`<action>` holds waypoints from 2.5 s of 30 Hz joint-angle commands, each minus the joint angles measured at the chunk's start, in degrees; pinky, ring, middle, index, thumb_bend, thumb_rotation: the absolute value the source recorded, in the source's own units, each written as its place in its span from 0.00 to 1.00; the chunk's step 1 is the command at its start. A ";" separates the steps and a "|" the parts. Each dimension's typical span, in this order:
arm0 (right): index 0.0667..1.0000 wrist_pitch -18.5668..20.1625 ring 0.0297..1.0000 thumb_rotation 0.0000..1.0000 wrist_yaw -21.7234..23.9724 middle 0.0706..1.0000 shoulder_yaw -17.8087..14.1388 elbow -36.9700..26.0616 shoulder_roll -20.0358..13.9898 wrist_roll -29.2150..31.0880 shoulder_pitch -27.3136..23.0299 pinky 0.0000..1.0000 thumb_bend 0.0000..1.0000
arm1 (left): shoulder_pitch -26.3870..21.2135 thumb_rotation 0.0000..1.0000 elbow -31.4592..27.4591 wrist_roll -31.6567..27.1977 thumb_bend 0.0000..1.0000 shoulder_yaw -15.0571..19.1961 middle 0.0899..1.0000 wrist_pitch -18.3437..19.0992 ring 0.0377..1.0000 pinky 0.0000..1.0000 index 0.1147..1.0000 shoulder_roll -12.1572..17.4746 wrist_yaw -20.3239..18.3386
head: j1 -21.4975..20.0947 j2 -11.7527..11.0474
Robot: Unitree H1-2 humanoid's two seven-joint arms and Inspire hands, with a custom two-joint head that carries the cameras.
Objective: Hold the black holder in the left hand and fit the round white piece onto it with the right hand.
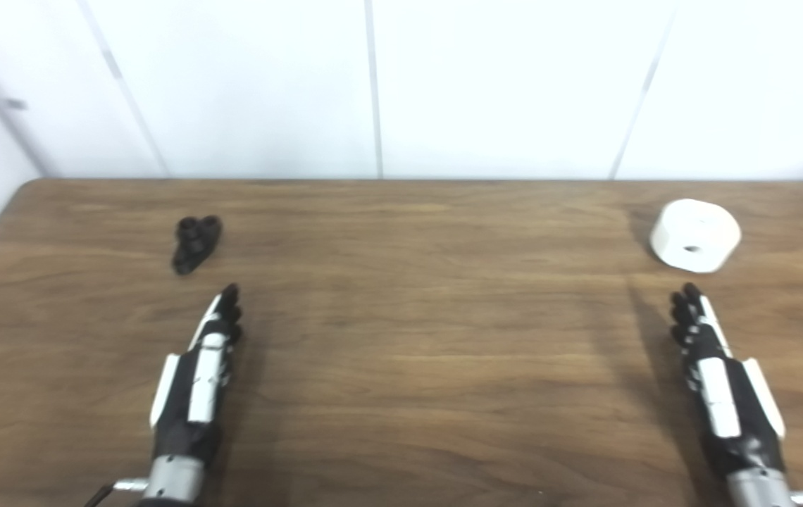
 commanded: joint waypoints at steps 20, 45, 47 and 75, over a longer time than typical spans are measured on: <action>1.00 -4.44 0.99 1.00 0.18 0.98 -0.58 9.00 -0.81 1.71 -0.93 1.00 0.57 | 0.89 0.88 4.92 4.19 0.37 -3.44 0.97 -5.94 0.98 1.00 0.93 -1.63 3.23 | 7.44 -6.36; 0.95 -3.83 0.94 1.00 -0.38 0.94 -0.10 7.47 -0.74 0.02 0.05 0.99 0.68 | -0.62 0.38 -3.92 17.51 0.67 -2.30 0.95 3.90 0.96 0.94 0.91 -0.01 9.55 | 5.80 -3.69; 0.96 -3.92 0.95 1.00 -0.54 0.95 -0.10 7.54 -0.77 -0.23 0.06 1.00 0.69 | -1.98 0.37 -5.48 21.21 0.72 -1.74 0.93 6.17 0.93 0.90 0.89 0.53 10.56 | 5.88 -3.30; 0.98 0.34 0.97 1.00 0.04 0.96 0.68 3.78 -0.91 -1.33 1.71 1.00 0.63 | -18.81 0.45 0.75 51.08 0.88 -0.46 0.93 22.52 0.97 1.00 0.83 16.83 12.62 | 6.53 -1.43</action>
